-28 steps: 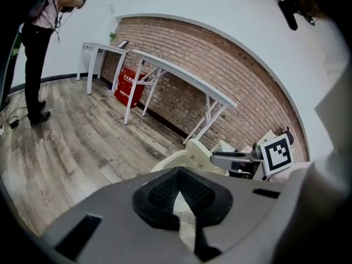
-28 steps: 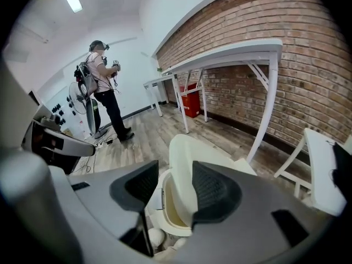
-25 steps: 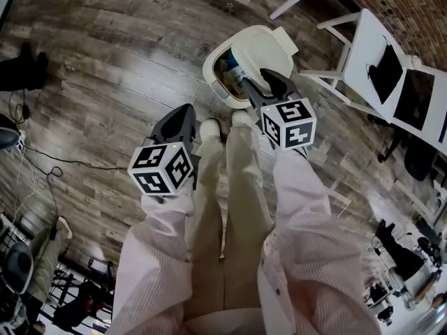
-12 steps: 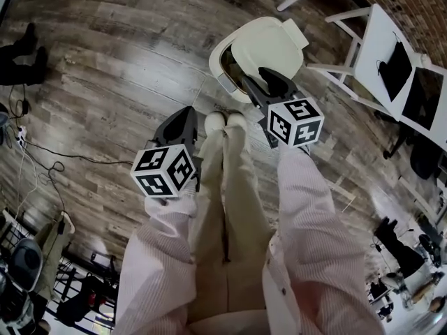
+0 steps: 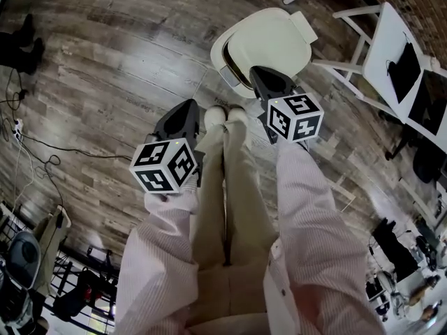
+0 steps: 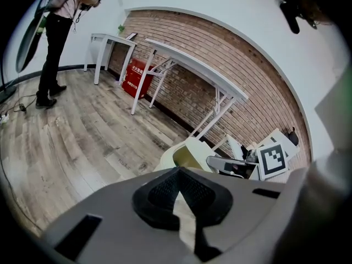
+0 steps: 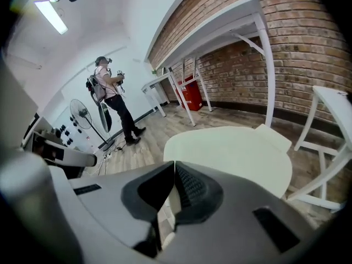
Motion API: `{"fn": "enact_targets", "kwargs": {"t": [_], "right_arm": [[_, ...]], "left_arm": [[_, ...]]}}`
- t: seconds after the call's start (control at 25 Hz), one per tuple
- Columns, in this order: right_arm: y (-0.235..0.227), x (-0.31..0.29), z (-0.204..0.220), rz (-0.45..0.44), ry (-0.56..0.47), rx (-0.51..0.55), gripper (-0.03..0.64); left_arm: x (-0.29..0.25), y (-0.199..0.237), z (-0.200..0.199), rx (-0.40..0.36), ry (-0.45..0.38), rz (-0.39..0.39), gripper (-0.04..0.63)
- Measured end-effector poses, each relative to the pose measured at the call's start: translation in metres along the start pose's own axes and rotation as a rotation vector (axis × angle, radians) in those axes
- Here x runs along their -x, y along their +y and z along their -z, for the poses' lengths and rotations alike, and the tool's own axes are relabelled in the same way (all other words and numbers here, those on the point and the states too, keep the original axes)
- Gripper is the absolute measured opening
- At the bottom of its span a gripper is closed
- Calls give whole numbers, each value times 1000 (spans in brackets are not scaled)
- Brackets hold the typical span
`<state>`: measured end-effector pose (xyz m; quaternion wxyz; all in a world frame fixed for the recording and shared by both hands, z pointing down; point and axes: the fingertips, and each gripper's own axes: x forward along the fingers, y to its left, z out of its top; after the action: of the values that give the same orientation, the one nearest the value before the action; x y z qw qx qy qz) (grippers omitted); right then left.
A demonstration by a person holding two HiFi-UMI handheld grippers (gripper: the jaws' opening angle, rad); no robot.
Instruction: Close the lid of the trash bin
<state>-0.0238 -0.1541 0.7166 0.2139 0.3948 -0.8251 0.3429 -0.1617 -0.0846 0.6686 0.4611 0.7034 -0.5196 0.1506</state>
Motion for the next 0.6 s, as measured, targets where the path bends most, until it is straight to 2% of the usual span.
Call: {"fn": "enact_targets", "kwargs": {"t": [0.6], "right_arm": [[-1,-33,38,9,73,74,3]], "left_arm": [[-24,18,22,16,-11,5,-8]]}}
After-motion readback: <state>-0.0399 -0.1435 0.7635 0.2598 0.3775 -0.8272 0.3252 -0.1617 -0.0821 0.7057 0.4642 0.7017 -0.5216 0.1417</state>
